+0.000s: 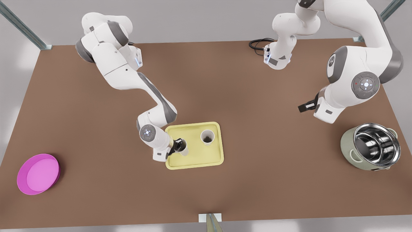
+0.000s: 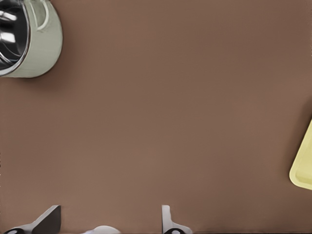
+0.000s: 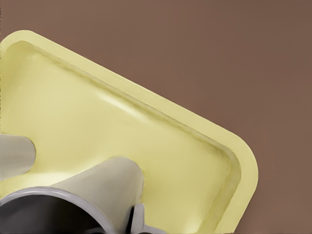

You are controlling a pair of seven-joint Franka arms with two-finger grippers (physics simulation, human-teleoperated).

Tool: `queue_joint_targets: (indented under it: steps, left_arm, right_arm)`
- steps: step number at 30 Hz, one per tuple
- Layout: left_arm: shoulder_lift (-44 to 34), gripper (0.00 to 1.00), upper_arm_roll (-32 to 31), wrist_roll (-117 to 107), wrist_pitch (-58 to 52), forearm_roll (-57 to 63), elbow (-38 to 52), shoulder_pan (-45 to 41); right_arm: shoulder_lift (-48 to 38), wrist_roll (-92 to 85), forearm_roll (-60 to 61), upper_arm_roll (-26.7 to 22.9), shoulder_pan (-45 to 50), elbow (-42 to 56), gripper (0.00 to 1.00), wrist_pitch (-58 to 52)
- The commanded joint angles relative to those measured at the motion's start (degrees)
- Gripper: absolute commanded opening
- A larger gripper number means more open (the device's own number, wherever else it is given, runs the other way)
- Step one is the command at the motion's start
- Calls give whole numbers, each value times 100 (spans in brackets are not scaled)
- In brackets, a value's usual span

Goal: Use both arms to respectively pick up the white IKEA cups from the middle-left and middle-right positions, then place the white IKEA cups onto the middle-middle tray, ensuring that the cups remain upright and do not tip over

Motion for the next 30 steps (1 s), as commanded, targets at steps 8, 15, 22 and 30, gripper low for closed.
queue_joint_targets:
  steps: [8, 15, 22, 30]
  left_arm:
    - [-31, 100, 0, 2405, -216, -18, 2, 34]
    - [-22, 100, 0, 2405, -330, -159, 2, 166]
    - [-22, 100, -8, 2405, -418, -168, -24, 157]
    - [-13, 100, -17, 2405, -427, -168, -33, 148]
  right_arm:
    - [130, 60, -53, 3, 61, -26, 100, 335]
    - [86, 51, -53, 12, 52, 9, 100, 326]
    - [-634, -90, 0, 443, -519, 35, 100, -667]
    - [-1030, 1070, -1195, -146, -1557, 774, 100, -4147]
